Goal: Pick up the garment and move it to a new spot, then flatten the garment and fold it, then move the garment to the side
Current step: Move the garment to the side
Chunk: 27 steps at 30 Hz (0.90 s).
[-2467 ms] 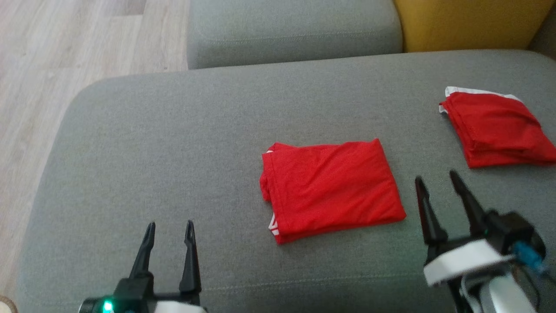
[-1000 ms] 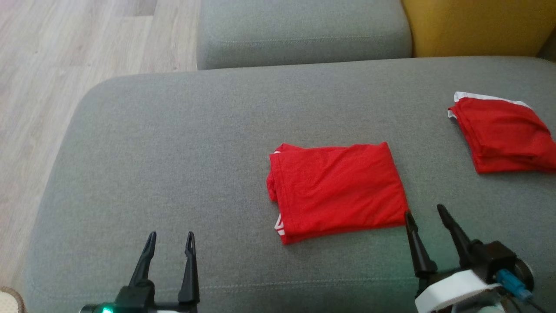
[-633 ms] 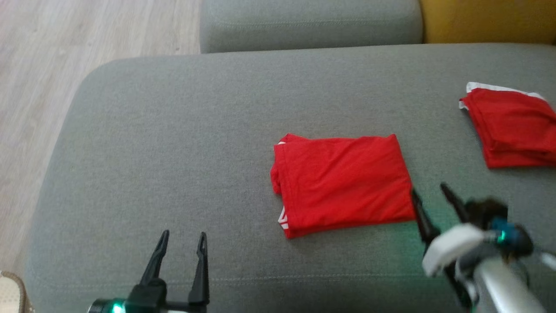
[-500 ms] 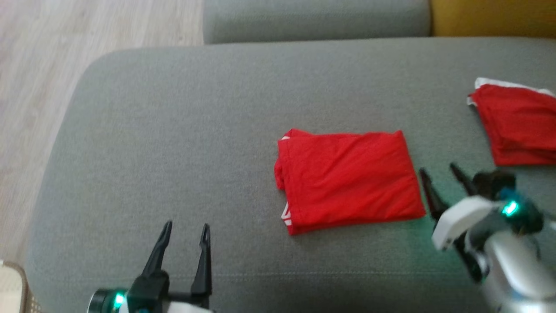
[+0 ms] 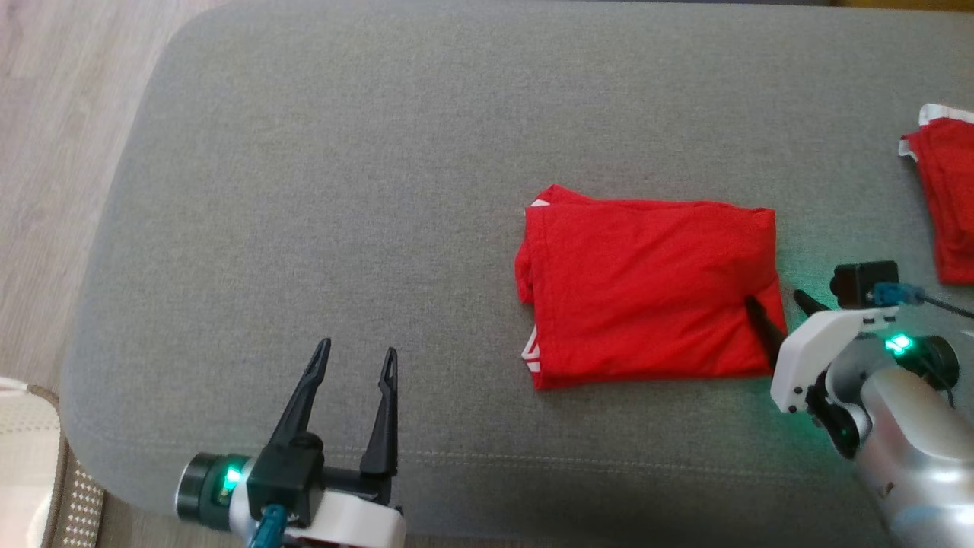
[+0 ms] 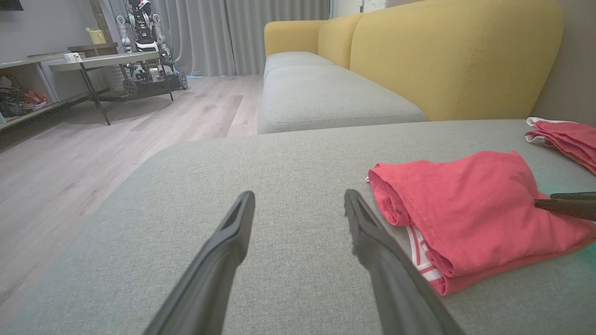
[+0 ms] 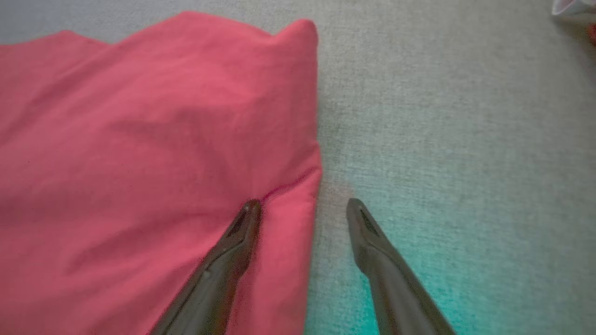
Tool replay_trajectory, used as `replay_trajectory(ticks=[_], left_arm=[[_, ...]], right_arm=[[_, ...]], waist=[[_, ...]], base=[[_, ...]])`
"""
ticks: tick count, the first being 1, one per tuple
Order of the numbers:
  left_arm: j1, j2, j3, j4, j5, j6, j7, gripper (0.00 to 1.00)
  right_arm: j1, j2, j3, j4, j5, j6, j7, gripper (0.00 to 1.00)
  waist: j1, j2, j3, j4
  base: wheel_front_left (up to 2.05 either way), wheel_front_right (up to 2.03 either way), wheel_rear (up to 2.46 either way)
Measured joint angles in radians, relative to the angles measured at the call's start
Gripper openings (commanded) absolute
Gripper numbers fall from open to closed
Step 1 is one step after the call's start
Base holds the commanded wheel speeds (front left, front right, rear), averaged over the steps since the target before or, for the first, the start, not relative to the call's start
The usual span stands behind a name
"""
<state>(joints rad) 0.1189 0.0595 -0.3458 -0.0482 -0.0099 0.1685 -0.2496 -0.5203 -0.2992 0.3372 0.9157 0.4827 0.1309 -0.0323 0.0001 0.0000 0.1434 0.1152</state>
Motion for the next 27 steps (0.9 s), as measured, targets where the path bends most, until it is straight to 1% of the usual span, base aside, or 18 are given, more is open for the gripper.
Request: replay_trajectory(ticks=[1,2,3,4,8,14,22,27], left_arm=[[-0.002,0.000,-0.001,0.000,0.000,0.000,0.000,1.00],[-0.003,0.000,-0.002,0.000,0.000,0.000,0.000,1.00],[-0.003,0.000,-0.004,0.002,0.000,0.000,0.000,1.00],[-0.003,0.000,-0.005,0.002,0.000,0.002,0.000,1.00],[-0.006,0.000,-0.008,0.003,0.000,0.009,0.000,1.00],[-0.025,0.001,-0.019,-0.006,0.007,0.019,0.000,1.00],[-0.081,0.000,-0.037,-0.019,0.011,0.027,0.000,1.00],[-0.139,0.000,-0.052,-0.025,0.016,0.027,0.000,1.00]], right_arm=[[-0.006,-0.002,0.013,0.002,0.011,0.000,0.002,0.80],[-0.012,-0.007,0.026,0.004,0.021,0.000,0.003,0.45],[-0.022,-0.009,0.038,0.009,0.032,0.000,0.005,0.19],[-0.030,-0.012,0.057,0.010,0.044,0.000,0.006,0.00],[-0.054,-0.020,0.115,0.015,0.074,0.000,-0.008,0.00],[-0.131,-0.039,0.147,0.030,0.105,0.000,-0.040,0.00],[-0.367,-0.134,0.147,0.052,0.103,0.000,-0.041,0.00],[-0.472,-0.179,0.118,0.096,0.077,0.000,-0.041,0.00]], waist=[[-0.0001,0.0000,0.004,0.002],[-0.0001,0.0000,0.007,0.003],[-0.0001,0.0000,0.010,0.004],[-0.0001,0.0000,0.012,0.005],[-0.0001,0.0000,0.019,-0.002],[-0.0001,0.0000,0.034,-0.040],[-0.0001,0.0000,0.092,-0.122],[0.0000,0.0000,0.147,-0.166]], base=[[0.00,0.00,0.00],[0.00,0.00,0.00],[0.00,0.00,0.00],[0.00,0.00,0.00],[0.00,0.00,0.00],[0.00,0.00,0.00],[0.00,0.00,0.00],[0.00,0.00,0.00]])
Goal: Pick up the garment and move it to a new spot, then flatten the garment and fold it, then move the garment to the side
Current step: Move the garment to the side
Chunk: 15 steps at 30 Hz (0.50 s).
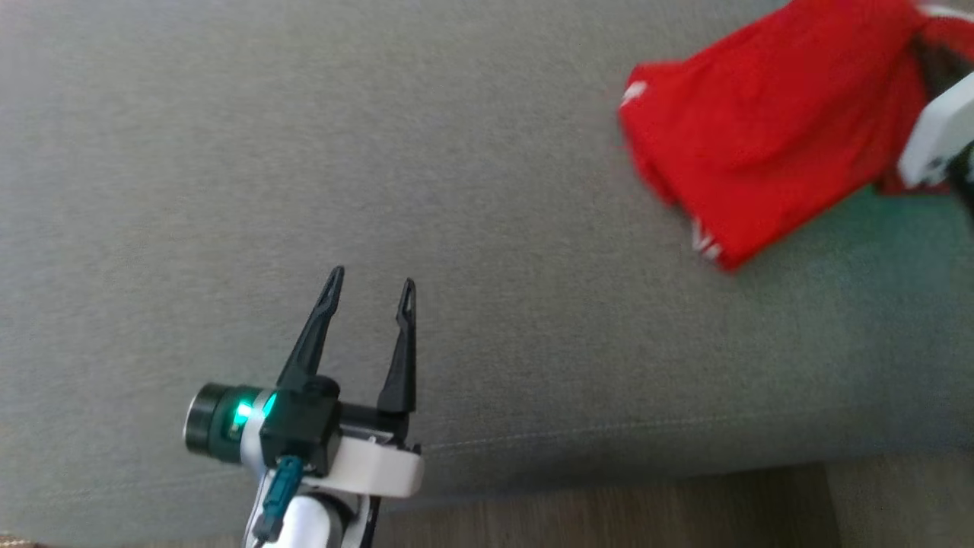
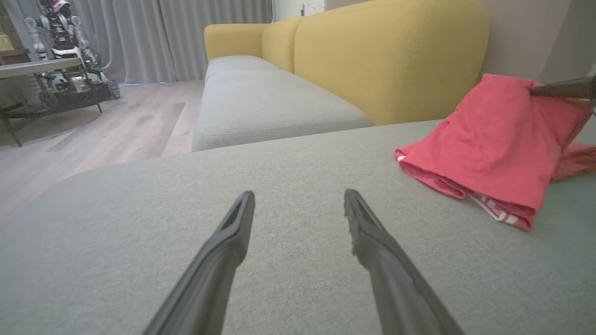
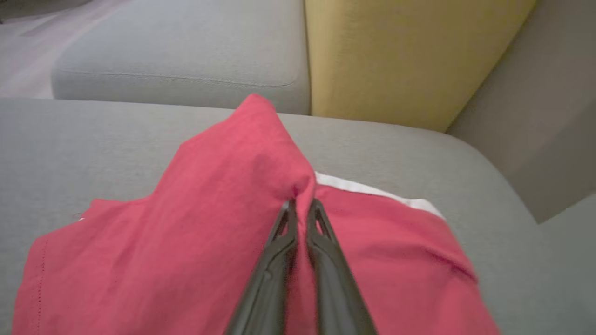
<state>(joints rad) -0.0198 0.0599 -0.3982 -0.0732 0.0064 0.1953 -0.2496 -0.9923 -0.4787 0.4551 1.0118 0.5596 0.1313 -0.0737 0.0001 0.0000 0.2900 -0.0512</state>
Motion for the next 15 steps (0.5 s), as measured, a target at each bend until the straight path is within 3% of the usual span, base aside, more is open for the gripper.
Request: replay_trajectory(ticks=[15], left_arm=[[-0.074,0.000,-0.019,0.012,0.000,0.008,0.000,1.00]], right_arm=[[-0.143,-0.089,-0.110,0.149,-0.065,0.000,-0.021,0.00]], waist=[[-0.0001,0.0000,0.099,-0.076]], base=[[0.00,0.00,0.00]])
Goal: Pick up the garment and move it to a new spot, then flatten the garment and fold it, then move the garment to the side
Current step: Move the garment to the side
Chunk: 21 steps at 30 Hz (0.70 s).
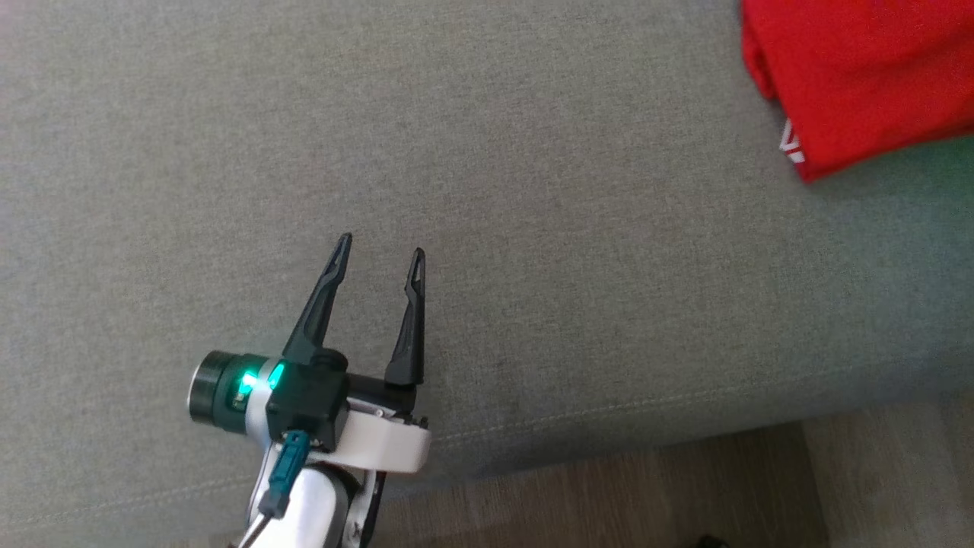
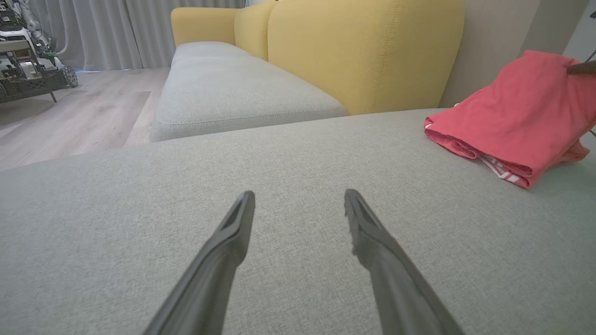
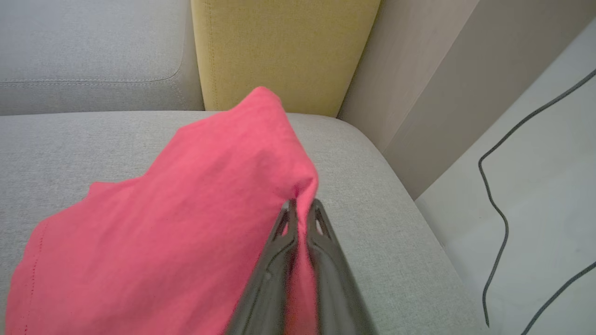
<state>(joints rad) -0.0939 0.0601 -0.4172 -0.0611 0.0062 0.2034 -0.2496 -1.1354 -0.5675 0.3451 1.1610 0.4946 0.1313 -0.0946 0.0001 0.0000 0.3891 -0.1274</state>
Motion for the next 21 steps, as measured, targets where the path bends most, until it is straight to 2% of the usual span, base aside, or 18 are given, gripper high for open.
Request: replay_trajectory(ticks=[6,7,8,10,11,12,17,21], left_arm=[[-0.018,0.001,-0.021,0.001,0.000,0.001,0.000,1.00],[-0.023,0.001,-0.022,0.002,0.000,0.001,0.000,1.00],[-0.026,0.001,-0.022,0.003,0.000,0.001,0.000,1.00],[-0.034,0.001,-0.022,0.007,-0.002,0.001,0.000,1.00],[-0.035,0.001,-0.022,0.007,-0.002,0.001,0.000,1.00],[-0.035,0.001,-0.022,0.008,-0.002,0.001,0.000,1.00],[-0.034,0.001,-0.021,0.022,-0.012,0.001,0.000,1.00],[-0.030,0.001,-0.019,0.025,-0.016,0.008,0.000,1.00]], right_arm=[[-0.041,-0.004,-0.040,0.071,-0.033,0.000,-0.016,0.00],[-0.048,-0.006,-0.049,0.086,-0.039,0.000,-0.016,0.13],[-0.051,-0.009,-0.057,0.098,-0.046,0.000,-0.017,0.13],[-0.053,-0.013,-0.075,0.121,-0.065,0.000,-0.017,0.40],[-0.053,-0.016,-0.084,0.129,-0.078,0.000,-0.022,0.63],[-0.055,-0.022,-0.094,0.136,-0.092,0.000,-0.027,1.00],[-0.061,-0.037,-0.146,0.146,-0.183,0.000,-0.047,1.00],[-0.056,-0.006,-0.170,0.148,-0.258,0.000,-0.093,1.00]], waist=[[0.0000,0.0000,0.020,0.001],[0.0000,0.0000,0.022,0.003],[0.0000,0.0000,0.024,0.006],[0.0000,0.0000,0.026,0.012],[0.0000,0.0000,0.026,0.015],[0.0000,0.0000,0.025,0.017],[0.0000,0.0000,0.004,0.026],[0.0000,0.0000,-0.032,0.033]], base=[[0.00,0.00,0.00],[0.00,0.00,0.00],[0.00,0.00,0.00],[0.00,0.00,0.00],[0.00,0.00,0.00],[0.00,0.00,0.00],[0.00,0.00,0.00],[0.00,0.00,0.00]])
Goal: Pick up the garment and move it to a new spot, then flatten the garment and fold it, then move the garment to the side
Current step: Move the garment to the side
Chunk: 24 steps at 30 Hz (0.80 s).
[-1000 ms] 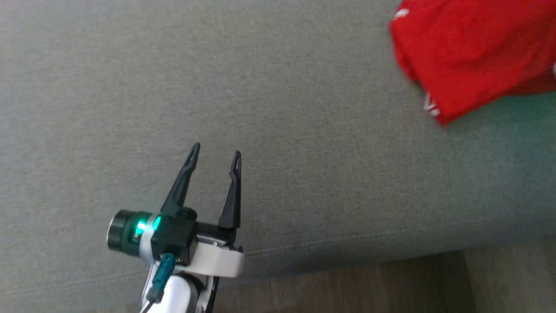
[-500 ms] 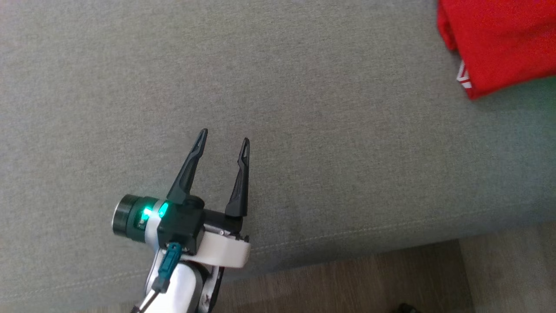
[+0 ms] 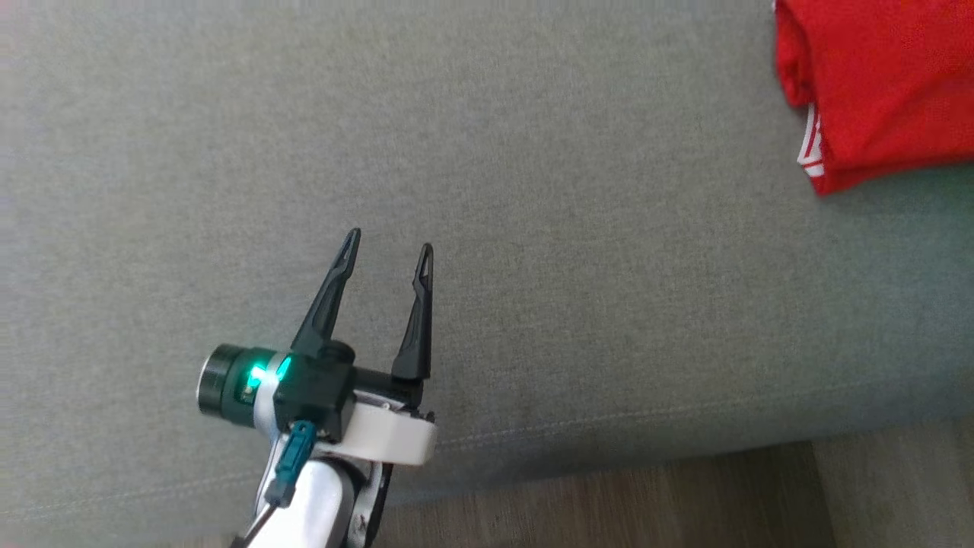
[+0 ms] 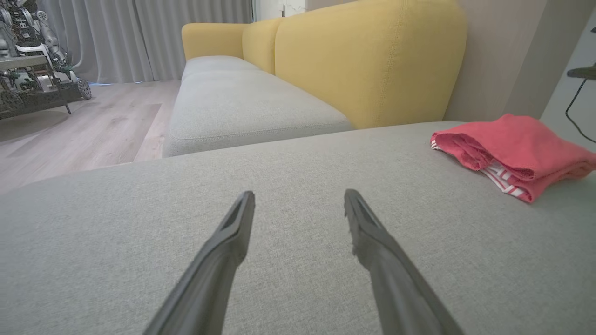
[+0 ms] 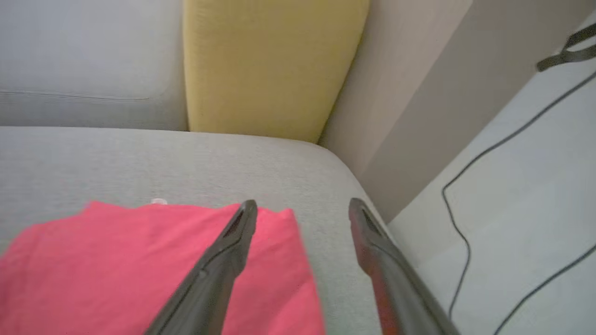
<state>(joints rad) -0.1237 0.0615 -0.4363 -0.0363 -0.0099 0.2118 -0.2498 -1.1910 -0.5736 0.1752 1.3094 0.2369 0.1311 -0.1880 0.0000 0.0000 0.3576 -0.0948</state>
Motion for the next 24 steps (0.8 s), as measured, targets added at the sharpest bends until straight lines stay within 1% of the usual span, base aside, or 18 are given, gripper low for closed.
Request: replay_trajectory(ticks=[2,4,6,8,10,13,15,16,17,18,19,20,22,24], left_arm=[[0.009,0.000,0.002,0.000,-0.011,0.005,0.000,1.00],[0.032,0.000,0.005,0.001,-0.011,0.009,0.000,1.00],[0.062,0.000,0.007,0.003,-0.020,0.010,0.000,1.00],[0.088,-0.001,0.016,0.006,-0.021,0.018,0.000,1.00],[0.109,0.000,0.032,0.009,-0.034,0.021,0.000,1.00],[0.137,-0.001,0.048,0.009,-0.048,0.035,0.000,1.00],[0.160,-0.001,0.066,0.008,-0.071,0.035,0.000,1.00],[0.181,-0.002,0.075,0.005,-0.088,0.035,0.000,1.00],[0.181,-0.002,0.075,0.005,-0.088,0.035,0.000,1.00],[0.191,-0.002,0.082,0.003,-0.094,0.035,0.000,1.00],[0.207,-0.002,0.098,0.001,-0.098,0.034,0.000,1.00],[0.215,-0.002,0.104,-0.003,-0.099,0.033,0.000,1.00],[0.233,-0.002,0.119,-0.012,-0.099,0.026,0.000,1.00],[0.254,-0.002,0.134,-0.021,-0.099,0.024,0.000,1.00]], right_arm=[[0.023,0.053,-0.005,-0.002,-0.018,0.000,-0.030,1.00],[0.080,0.128,-0.004,-0.026,-0.023,0.000,-0.049,1.00],[0.163,0.196,0.006,-0.073,-0.023,0.000,-0.058,1.00],[0.257,0.237,0.018,-0.149,-0.021,0.000,-0.060,1.00],[0.365,0.258,0.015,-0.280,-0.015,0.000,-0.060,1.00],[0.531,0.299,-0.024,-0.479,-0.004,0.000,-0.060,1.00],[0.650,0.349,-0.066,-0.610,-0.007,0.000,-0.061,1.00],[0.768,0.401,-0.102,-0.734,-0.023,0.000,-0.062,1.00],[0.768,0.401,-0.102,-0.734,-0.023,0.000,-0.062,1.00],[0.823,0.427,-0.126,-0.792,-0.029,0.000,-0.063,1.00],[0.926,0.466,-0.166,-0.909,-0.045,0.000,-0.064,1.00],[0.972,0.482,-0.185,-0.966,-0.051,0.000,-0.065,1.00],[1.051,0.498,-0.198,-1.057,-0.062,0.000,-0.065,1.00],[1.123,0.511,-0.202,-1.120,-0.063,0.000,-0.065,1.00]], waist=[[0.0000,0.0000,-0.024,0.003],[0.0000,0.0000,-0.052,0.007],[0.0000,0.0000,-0.082,0.011],[0.0000,0.0000,-0.111,0.017],[0.0000,0.0000,-0.142,0.025],[-0.0001,0.0000,-0.187,0.039],[-0.0001,0.0000,-0.216,0.050],[-0.0001,0.0000,-0.242,0.062],[-0.0001,0.0000,-0.242,0.062],[-0.0001,0.0000,-0.254,0.068],[-0.0001,0.0000,-0.277,0.081],[-0.0001,0.0000,-0.289,0.088],[-0.0001,0.0001,-0.311,0.099],[-0.0001,0.0001,-0.333,0.108]], base=[[0.00,0.00,0.00],[0.00,0.00,0.00],[0.00,0.00,0.00],[0.00,0.00,0.00],[0.00,0.00,0.00],[0.00,0.00,0.00],[0.00,0.00,0.00],[0.00,0.00,0.00],[0.00,0.00,0.00],[0.00,0.00,0.00],[0.00,0.00,0.00],[0.00,0.00,0.00],[0.00,0.00,0.00],[0.00,0.00,0.00]])
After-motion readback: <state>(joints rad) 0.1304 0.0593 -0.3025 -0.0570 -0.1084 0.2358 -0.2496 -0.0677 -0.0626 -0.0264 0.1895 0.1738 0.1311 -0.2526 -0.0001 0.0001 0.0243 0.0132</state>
